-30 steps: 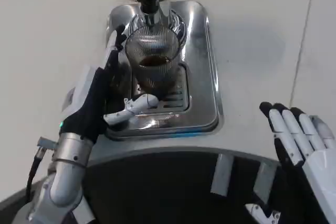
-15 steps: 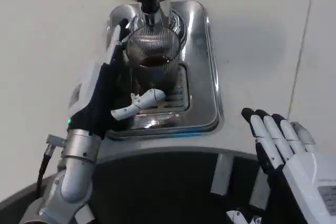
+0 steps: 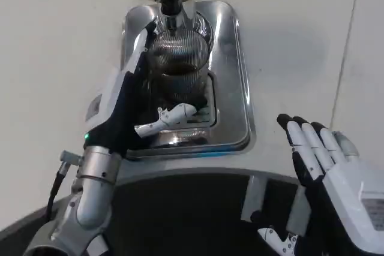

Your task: Grasp the cup under the faucet to collect the drink, then remove the cup.

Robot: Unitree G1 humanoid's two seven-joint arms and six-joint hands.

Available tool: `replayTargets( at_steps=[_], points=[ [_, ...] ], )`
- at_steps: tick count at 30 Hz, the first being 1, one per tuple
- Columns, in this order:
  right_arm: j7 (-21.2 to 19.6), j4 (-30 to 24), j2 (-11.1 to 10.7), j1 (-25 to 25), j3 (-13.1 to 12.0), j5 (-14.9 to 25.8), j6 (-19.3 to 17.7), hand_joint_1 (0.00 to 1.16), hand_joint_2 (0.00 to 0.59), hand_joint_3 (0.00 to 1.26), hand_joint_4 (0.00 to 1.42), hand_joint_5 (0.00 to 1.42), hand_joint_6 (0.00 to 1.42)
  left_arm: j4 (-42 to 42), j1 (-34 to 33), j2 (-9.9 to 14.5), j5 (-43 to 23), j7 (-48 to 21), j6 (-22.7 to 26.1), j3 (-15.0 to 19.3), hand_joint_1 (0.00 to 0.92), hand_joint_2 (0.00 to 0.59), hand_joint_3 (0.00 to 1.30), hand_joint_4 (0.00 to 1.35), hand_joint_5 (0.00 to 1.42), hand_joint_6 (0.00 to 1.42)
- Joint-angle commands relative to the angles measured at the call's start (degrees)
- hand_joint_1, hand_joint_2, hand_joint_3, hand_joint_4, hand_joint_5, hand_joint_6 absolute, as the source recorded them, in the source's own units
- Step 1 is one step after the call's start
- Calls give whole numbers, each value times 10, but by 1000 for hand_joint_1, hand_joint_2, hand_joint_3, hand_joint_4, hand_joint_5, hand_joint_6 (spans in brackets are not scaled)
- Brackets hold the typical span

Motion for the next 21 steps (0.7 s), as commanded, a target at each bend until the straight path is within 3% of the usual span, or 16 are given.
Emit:
replayTargets(
  at_steps=[1,15,17,19,21],
  points=[
    [11,-10,3,7,-1,5,4,660,325,0,0,0,0,10,-9,-8,9,20,9,-6,443,58,0,0,170,175],
    [14,-13,10,12,-4,18,7,648,318,0,0,0,0,10,-15,-19,21,19,38,-32,438,55,0,0,266,271],
    [16,-13,12,12,-2,18,9,647,318,0,0,0,1,9,-17,-20,21,23,47,-33,437,55,0,0,309,350],
    [18,-14,13,11,0,15,10,647,317,0,0,0,1,8,-18,-24,21,31,51,-33,432,47,8,65,419,571],
    [24,-16,16,8,3,11,12,650,316,0,0,0,2,7,-17,-29,20,41,54,-32,440,45,68,159,497,691]
  ],
)
